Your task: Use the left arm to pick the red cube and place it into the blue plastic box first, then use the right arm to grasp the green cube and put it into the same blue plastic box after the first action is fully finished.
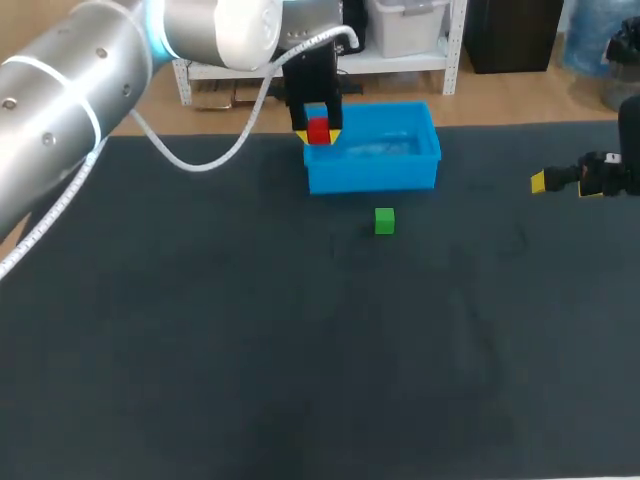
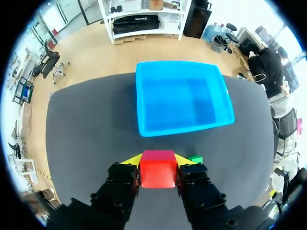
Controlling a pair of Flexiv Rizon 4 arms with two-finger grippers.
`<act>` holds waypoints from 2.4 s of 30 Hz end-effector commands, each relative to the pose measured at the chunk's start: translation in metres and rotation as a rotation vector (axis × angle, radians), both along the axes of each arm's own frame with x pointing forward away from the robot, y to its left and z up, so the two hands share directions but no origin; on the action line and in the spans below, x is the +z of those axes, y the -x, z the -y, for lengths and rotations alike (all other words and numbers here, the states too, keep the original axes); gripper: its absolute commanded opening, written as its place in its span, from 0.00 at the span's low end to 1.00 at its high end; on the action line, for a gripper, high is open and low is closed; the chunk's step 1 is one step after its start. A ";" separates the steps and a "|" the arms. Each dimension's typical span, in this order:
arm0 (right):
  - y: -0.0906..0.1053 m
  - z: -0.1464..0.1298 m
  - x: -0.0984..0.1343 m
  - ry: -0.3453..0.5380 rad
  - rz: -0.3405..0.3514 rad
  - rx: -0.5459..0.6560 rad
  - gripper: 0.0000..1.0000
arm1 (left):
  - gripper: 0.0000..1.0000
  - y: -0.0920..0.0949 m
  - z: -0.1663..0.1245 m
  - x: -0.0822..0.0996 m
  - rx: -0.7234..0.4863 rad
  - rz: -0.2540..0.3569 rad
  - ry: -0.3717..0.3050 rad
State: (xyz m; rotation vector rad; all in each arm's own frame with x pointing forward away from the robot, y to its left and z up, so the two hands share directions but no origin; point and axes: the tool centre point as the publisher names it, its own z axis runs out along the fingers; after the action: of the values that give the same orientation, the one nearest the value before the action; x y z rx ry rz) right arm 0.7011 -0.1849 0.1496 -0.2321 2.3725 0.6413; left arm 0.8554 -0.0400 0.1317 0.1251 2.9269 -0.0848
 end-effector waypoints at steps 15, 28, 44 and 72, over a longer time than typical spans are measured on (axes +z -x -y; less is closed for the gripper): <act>0.000 0.000 0.000 0.001 0.000 0.000 1.00 | 0.00 -0.043 0.013 0.023 -0.060 0.055 -0.021; 0.000 0.000 0.000 0.001 0.000 0.000 1.00 | 0.00 -0.056 0.021 0.026 -0.092 0.079 -0.016; 0.000 0.000 0.000 0.001 0.000 0.000 1.00 | 0.00 -0.078 0.032 0.029 -0.125 0.139 0.065; 0.000 0.000 0.000 0.001 0.000 0.000 1.00 | 0.00 -0.093 0.039 0.009 -0.161 0.209 0.161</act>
State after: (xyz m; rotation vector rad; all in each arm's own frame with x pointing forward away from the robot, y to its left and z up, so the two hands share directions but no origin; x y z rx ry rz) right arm 0.7011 -0.1849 0.1496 -0.2321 2.3725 0.6413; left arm 0.9347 -0.0762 0.1444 0.3091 2.6584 -0.3041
